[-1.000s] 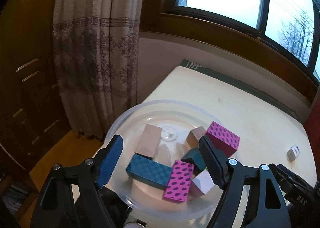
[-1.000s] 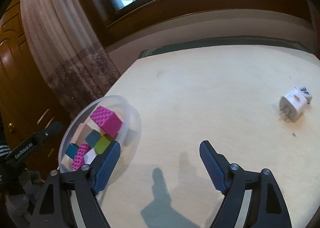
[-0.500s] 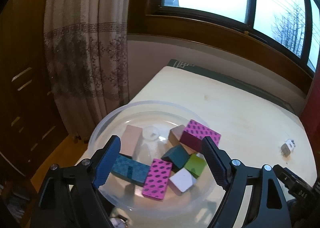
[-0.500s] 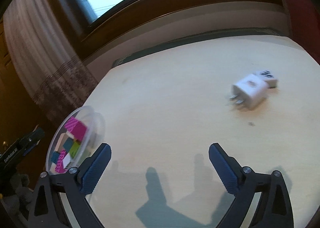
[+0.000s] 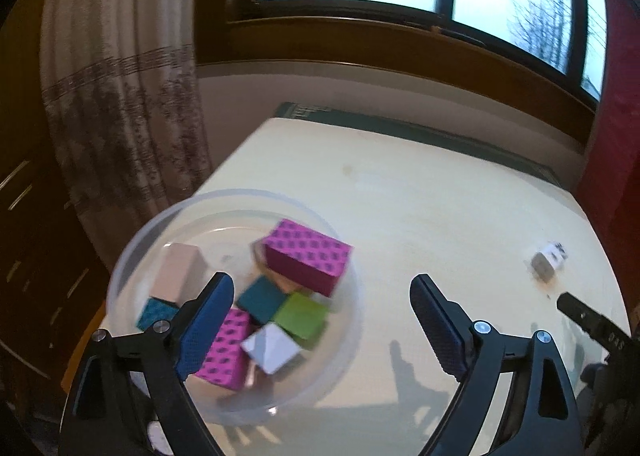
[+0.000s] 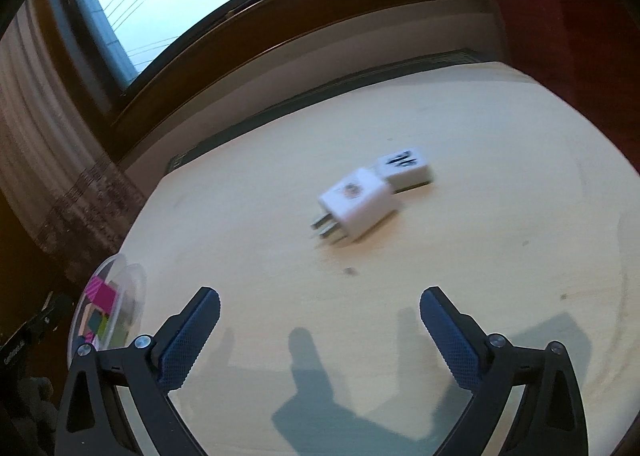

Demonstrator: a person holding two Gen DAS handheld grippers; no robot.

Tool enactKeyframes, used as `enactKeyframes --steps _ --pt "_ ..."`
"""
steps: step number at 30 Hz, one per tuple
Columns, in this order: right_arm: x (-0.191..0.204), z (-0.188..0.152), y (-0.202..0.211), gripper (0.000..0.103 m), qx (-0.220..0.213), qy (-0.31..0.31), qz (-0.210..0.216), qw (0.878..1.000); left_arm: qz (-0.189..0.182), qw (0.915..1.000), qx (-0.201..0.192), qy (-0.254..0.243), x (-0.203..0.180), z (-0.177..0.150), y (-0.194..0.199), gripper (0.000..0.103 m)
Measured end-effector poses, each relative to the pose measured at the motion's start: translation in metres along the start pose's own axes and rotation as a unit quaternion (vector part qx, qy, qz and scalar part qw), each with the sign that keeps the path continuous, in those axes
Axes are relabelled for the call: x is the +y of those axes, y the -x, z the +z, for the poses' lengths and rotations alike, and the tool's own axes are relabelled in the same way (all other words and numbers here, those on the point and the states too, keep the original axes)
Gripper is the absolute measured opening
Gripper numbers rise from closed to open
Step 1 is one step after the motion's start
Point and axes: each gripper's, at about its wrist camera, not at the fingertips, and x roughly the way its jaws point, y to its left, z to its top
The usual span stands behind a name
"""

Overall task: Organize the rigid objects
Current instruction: 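Move both open tools toward the white charger and mahjong tile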

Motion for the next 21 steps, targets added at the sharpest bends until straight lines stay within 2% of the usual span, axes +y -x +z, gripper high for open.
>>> enactKeyframes --steps 8,21 --pt "-0.016 0.003 0.013 0.102 -0.021 0.029 -0.046 0.998 -0.033 0.9987 0.018 -0.035 -0.039 -0.001 -0.009 0.091" --pt "-0.061 0.015 0.030 0.102 -0.036 0.016 -0.085 0.996 -0.082 0.9902 0.044 -0.105 -0.115 -0.002 -0.030 0.091"
